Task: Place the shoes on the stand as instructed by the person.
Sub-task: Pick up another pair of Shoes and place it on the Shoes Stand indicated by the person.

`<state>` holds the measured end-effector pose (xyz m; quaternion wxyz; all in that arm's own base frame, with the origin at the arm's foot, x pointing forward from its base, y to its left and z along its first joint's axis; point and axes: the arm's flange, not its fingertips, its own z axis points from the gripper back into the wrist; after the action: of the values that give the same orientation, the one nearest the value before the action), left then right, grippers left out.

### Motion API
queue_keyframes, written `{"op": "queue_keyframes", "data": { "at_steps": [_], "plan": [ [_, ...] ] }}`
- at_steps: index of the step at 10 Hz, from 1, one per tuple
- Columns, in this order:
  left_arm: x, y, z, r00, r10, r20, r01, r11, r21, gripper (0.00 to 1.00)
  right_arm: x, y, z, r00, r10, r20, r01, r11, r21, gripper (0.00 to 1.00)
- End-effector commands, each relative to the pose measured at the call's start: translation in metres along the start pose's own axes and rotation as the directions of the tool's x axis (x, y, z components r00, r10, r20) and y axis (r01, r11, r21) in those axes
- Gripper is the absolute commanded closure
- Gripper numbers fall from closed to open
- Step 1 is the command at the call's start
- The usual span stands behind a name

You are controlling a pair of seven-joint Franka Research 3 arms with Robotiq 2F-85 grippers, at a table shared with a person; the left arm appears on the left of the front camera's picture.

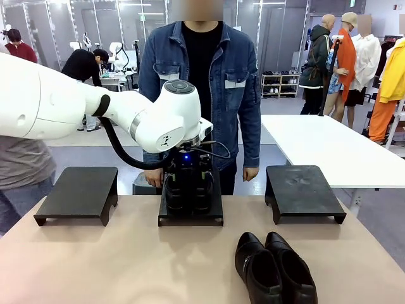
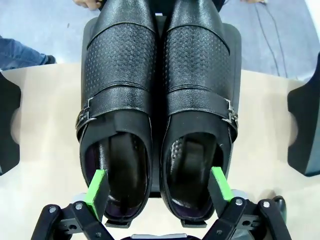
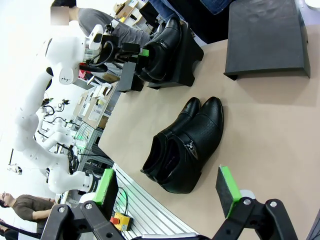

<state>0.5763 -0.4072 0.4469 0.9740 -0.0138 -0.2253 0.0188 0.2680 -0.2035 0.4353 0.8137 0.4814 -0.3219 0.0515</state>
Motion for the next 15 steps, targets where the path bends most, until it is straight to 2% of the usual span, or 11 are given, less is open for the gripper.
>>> {"op": "queue_keyframes", "data": {
  "at_steps": [1, 4, 5, 7, 9, 11, 13, 15],
  "plan": [
    [0.002, -0.001, -0.001, 1.0, -0.004, 0.011, 0.004, 1.0, -0.005, 0.0, 0.0, -0.001, 0.002, 1.0, 0.016, 0.013, -0.016, 1.0, 0.01, 0.0],
    [0.0, 0.0, 0.0, 1.0, 0.0, 0.0, 0.0, 1.0, 0.0, 0.0, 0.0, -0.001, 0.002, 1.0, 0.016, 0.013, -0.016, 1.0, 0.01, 0.0],
    [0.013, 0.007, 0.02, 1.0, -0.007, -0.019, 0.007, 0.999, -0.042, 0.0, 0.0, -0.001, 0.002, 1.0, 0.016, 0.013, -0.016, 1.0, 0.01, 0.0],
    [0.02, 0.037, 0.056, 0.991, -0.095, -0.091, 0.086, 0.991, -0.099, 0.0, 0.0, -0.001, 0.002, 1.0, 0.016, 0.013, -0.016, 1.0, 0.01, 0.0],
    [0.01, 0.087, 0.087, 0.983, -0.102, -0.154, 0.064, 0.971, -0.23, 0.0, 0.0, -0.001, 0.002, 1.0, 0.016, 0.013, -0.016, 1.0, 0.01, 0.0],
    [-0.014, 0.156, 0.115, 0.983, -0.08, -0.168, 0.004, 0.91, -0.414, 0.0, 0.0, -0.001, 0.002, 1.0, 0.016, 0.013, -0.016, 1.0, 0.01, 0.0],
    [-0.041, 0.234, 0.126, 0.984, -0.023, -0.179, -0.083, 0.825, -0.56, 0.0, 0.0, -0.001, 0.002, 1.0, 0.016, 0.013, -0.016, 1.0, 0.01, 0.0],
    [-0.074, 0.323, 0.124, 0.981, 0.04, -0.187, -0.163, 0.688, -0.707, 0.0, 0.0, -0.001, 0.002, 1.0, 0.016, 0.013, -0.016, 1.0, 0.01, 0.0]
  ]
}}
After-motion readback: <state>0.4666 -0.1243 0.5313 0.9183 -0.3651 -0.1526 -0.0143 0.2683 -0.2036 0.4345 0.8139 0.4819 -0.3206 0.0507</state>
